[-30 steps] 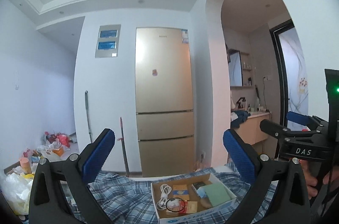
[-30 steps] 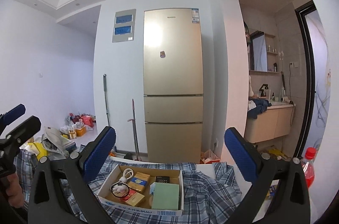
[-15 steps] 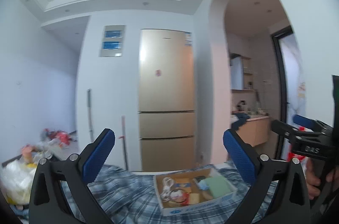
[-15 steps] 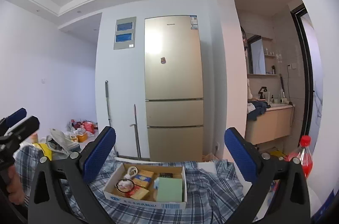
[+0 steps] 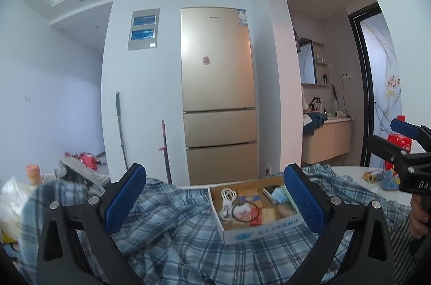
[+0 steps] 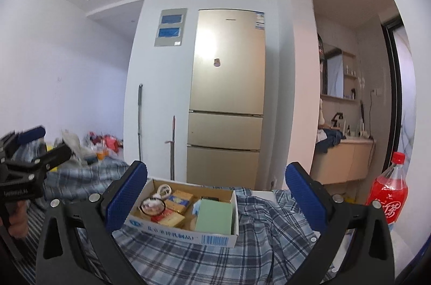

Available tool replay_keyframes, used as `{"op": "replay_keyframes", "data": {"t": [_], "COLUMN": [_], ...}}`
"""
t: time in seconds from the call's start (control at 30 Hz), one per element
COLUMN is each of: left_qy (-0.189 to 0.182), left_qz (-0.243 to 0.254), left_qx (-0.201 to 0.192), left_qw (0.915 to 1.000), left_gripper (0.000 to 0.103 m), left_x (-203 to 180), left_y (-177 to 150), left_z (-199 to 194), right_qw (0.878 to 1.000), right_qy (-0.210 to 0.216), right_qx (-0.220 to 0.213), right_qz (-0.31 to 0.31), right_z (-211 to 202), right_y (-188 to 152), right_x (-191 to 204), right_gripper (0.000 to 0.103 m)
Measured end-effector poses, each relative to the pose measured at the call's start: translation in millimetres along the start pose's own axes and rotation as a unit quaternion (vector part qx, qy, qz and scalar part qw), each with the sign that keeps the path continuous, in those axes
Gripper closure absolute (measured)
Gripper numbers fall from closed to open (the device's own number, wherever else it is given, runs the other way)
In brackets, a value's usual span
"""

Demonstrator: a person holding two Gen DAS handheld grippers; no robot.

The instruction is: Organize soft objects

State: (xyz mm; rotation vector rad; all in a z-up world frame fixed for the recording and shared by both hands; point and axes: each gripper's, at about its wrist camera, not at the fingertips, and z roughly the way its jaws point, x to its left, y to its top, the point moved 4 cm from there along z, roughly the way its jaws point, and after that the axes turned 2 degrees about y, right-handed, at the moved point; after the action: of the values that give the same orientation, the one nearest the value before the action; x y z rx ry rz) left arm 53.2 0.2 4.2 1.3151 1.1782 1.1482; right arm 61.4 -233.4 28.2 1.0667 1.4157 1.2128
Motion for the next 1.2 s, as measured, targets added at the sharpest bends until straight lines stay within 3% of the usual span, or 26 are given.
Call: {"op": "replay_keyframes", "data": {"t": [0.33, 1.2], "left_qy": [-0.004, 0.009], "left_qz": [0.018, 0.021], "left_qx": [0.005, -0.004], "left_qw": [0.9998, 0.9997], "left_gripper": [0.0, 0.0], "left_x": [-10, -7], "left_y": [-15, -18], "left_z": [2, 2], "right_qw": [0.999, 0.999], "right_qy": [0.016, 0.015], "right_qx": [0.03, 0.026], "right_qz": [0.022, 0.039], "right_z": [9, 6], "right_y": [-16, -15], "right_x": [-5, -11], "right_gripper": [0.001, 0.001]}}
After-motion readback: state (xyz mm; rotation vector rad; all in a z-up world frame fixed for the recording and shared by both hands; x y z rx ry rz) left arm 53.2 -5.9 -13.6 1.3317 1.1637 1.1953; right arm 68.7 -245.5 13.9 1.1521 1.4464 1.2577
